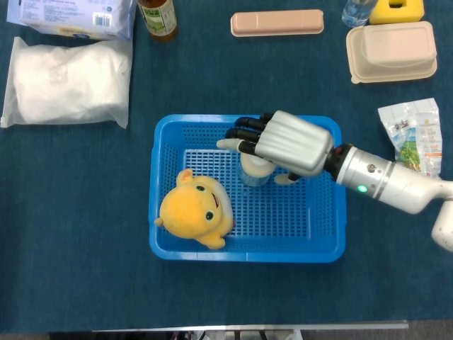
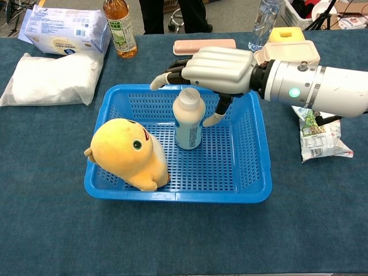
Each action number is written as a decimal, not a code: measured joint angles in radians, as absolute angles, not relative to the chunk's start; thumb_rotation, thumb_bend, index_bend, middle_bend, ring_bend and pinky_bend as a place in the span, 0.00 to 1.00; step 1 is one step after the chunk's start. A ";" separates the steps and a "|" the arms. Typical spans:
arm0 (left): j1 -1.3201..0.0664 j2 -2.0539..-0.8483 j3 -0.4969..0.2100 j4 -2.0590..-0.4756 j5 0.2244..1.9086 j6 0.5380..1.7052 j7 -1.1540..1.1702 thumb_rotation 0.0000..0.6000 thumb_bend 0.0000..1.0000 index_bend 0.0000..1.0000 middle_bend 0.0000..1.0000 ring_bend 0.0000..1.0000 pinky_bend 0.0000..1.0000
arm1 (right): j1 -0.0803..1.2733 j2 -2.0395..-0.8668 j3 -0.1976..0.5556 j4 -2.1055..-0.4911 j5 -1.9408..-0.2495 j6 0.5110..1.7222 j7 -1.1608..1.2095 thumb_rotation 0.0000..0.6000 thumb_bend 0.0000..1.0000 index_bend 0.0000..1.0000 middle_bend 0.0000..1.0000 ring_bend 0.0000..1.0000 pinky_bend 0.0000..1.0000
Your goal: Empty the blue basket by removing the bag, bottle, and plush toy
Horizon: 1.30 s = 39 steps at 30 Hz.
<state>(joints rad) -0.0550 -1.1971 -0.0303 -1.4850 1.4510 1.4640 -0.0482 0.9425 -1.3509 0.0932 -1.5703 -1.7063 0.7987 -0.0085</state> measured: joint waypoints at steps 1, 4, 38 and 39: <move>-0.054 -1.197 -0.030 -1.484 1.451 1.464 -0.049 1.00 0.35 0.29 0.18 0.19 0.43 | 0.945 -1.355 0.093 -1.567 -1.706 0.797 -0.014 1.00 0.00 0.19 0.21 0.17 0.43; -0.052 -1.198 -0.029 -1.482 1.451 1.465 -0.053 1.00 0.35 0.29 0.18 0.19 0.43 | 0.956 -1.370 0.091 -1.554 -1.703 0.791 -0.030 1.00 0.00 0.20 0.21 0.17 0.43; -0.032 -1.203 -0.025 -1.465 1.447 1.473 -0.076 1.00 0.35 0.29 0.18 0.19 0.43 | 1.010 -1.410 0.054 -1.521 -1.634 0.747 -0.080 1.00 0.05 0.38 0.35 0.31 0.59; -0.031 -1.203 -0.025 -1.465 1.447 1.473 -0.076 1.00 0.35 0.29 0.18 0.19 0.43 | 1.010 -1.409 0.053 -1.522 -1.632 0.746 -0.082 1.00 0.06 0.38 0.36 0.32 0.60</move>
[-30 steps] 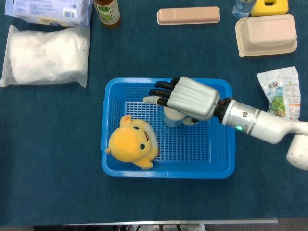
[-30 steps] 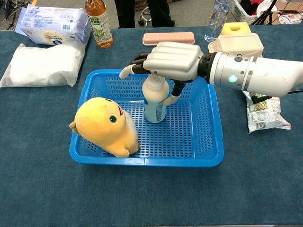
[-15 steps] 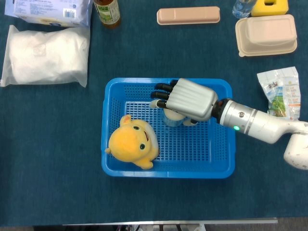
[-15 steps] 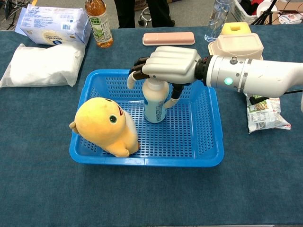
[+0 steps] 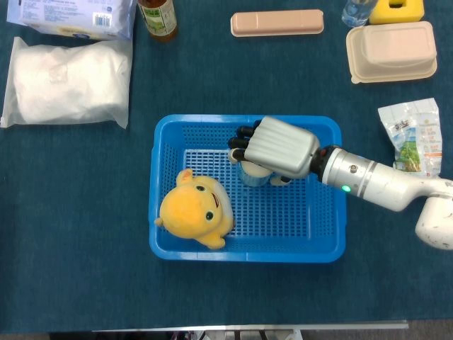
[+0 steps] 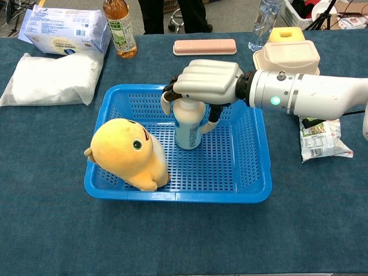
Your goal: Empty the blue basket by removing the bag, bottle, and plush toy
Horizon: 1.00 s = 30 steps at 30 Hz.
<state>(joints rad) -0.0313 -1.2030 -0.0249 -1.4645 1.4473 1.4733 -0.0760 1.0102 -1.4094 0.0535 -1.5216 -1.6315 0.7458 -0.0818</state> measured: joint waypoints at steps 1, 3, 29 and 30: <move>-0.031 -1.203 -0.025 -1.464 1.447 1.473 -0.076 1.00 0.35 0.29 0.18 0.19 0.43 | 1.011 -1.409 0.053 -1.522 -1.630 0.745 -0.083 1.00 0.07 0.39 0.37 0.33 0.61; -0.031 -1.204 -0.025 -1.463 1.447 1.472 -0.076 1.00 0.35 0.29 0.18 0.19 0.43 | 1.011 -1.408 0.052 -1.523 -1.625 0.742 -0.087 1.00 0.09 0.39 0.37 0.34 0.62; -0.037 -1.205 -0.030 -1.469 1.448 1.465 -0.068 1.00 0.35 0.29 0.18 0.19 0.43 | 0.987 -1.360 0.061 -1.581 -1.610 0.816 -0.115 1.00 0.21 0.47 0.50 0.46 0.66; -0.038 -1.205 -0.031 -1.470 1.448 1.464 -0.067 1.00 0.35 0.29 0.18 0.19 0.43 | 0.983 -1.351 0.063 -1.593 -1.609 0.823 -0.118 1.00 0.21 0.47 0.50 0.46 0.66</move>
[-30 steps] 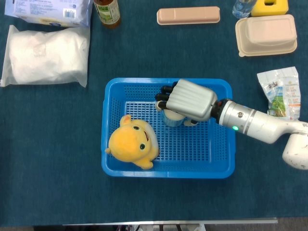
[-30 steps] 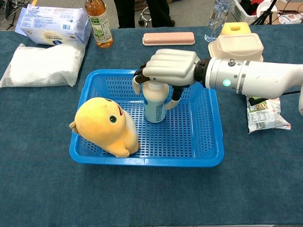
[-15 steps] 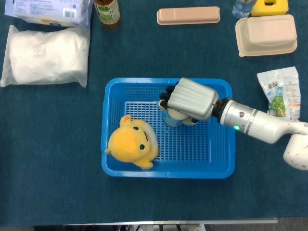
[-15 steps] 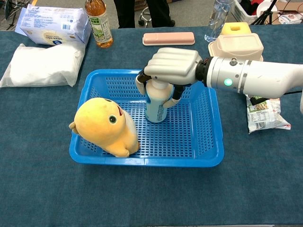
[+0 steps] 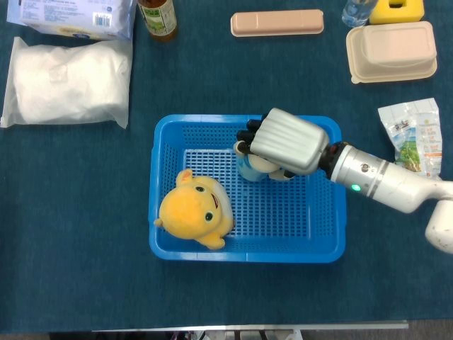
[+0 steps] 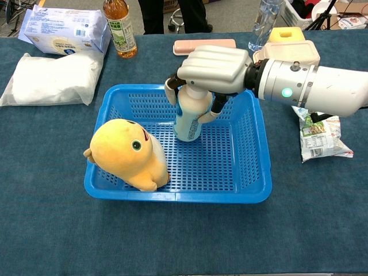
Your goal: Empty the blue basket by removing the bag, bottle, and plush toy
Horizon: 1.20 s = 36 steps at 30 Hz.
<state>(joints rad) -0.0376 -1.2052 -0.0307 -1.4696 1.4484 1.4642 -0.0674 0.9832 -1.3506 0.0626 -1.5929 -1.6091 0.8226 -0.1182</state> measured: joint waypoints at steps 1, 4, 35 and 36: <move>-0.038 -1.205 -0.031 -1.471 1.448 1.464 -0.066 1.00 0.35 0.29 0.18 0.19 0.43 | 0.980 -1.343 0.064 -1.603 -1.609 0.828 -0.121 1.00 0.21 0.47 0.50 0.46 0.66; -0.041 -1.204 -0.033 -1.476 1.450 1.464 -0.059 1.00 0.35 0.29 0.18 0.19 0.43 | 0.970 -1.312 0.069 -1.642 -1.607 0.848 -0.132 1.00 0.21 0.47 0.50 0.47 0.66; -0.112 -1.207 -0.050 -1.601 1.463 1.420 0.117 1.00 0.35 0.29 0.18 0.19 0.43 | 0.507 -0.699 -0.075 -2.172 -1.723 1.231 -0.277 1.00 0.21 0.48 0.53 0.49 0.66; -0.112 -1.208 -0.050 -1.601 1.462 1.419 0.119 1.00 0.35 0.29 0.18 0.19 0.43 | 0.488 -0.692 -0.088 -2.171 -1.730 1.236 -0.263 1.00 0.21 0.48 0.54 0.49 0.66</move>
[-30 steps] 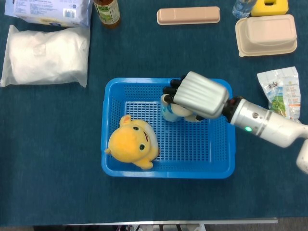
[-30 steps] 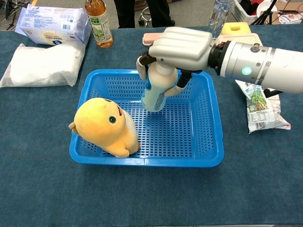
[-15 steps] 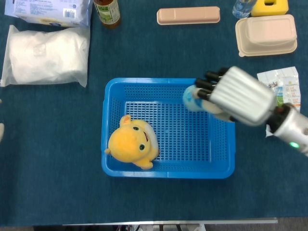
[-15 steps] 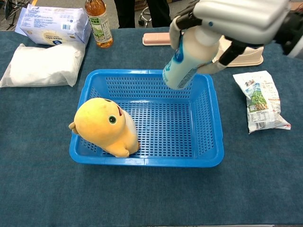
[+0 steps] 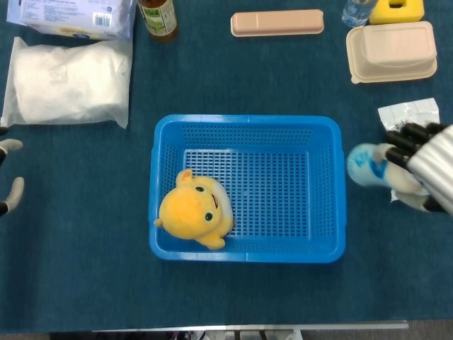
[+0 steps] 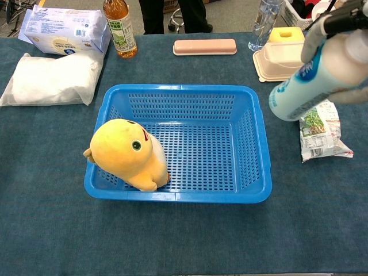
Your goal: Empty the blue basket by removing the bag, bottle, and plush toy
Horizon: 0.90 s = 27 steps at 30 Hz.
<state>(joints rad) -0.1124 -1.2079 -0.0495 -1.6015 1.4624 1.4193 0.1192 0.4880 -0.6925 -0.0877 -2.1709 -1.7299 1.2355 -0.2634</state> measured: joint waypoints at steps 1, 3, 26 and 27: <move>-0.113 -1.209 -0.049 -1.602 1.462 1.419 0.121 1.00 0.35 0.29 0.18 0.19 0.43 | 0.475 -0.690 -0.097 -2.169 -1.734 1.238 -0.253 1.00 0.21 0.48 0.54 0.50 0.66; -0.113 -1.210 -0.049 -1.602 1.459 1.419 0.123 1.00 0.35 0.29 0.18 0.19 0.43 | 0.451 -0.691 -0.113 -2.154 -1.739 1.239 -0.230 1.00 0.21 0.48 0.54 0.50 0.66; -0.120 -1.201 -0.046 -1.622 1.454 1.424 0.141 1.00 0.35 0.29 0.18 0.19 0.43 | 0.413 -0.783 -0.112 -2.015 -1.544 1.020 -0.212 1.00 0.00 0.30 0.34 0.31 0.64; -0.120 -1.201 -0.046 -1.622 1.453 1.425 0.141 1.00 0.35 0.29 0.18 0.19 0.43 | 0.412 -0.786 -0.109 -2.012 -1.544 1.020 -0.209 1.00 0.00 0.29 0.34 0.31 0.64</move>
<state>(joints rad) -0.1195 -1.2009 -0.0461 -1.6219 1.4535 1.4247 0.1408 0.4120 -0.7856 -0.1090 -2.0118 -1.5436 1.0197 -0.2085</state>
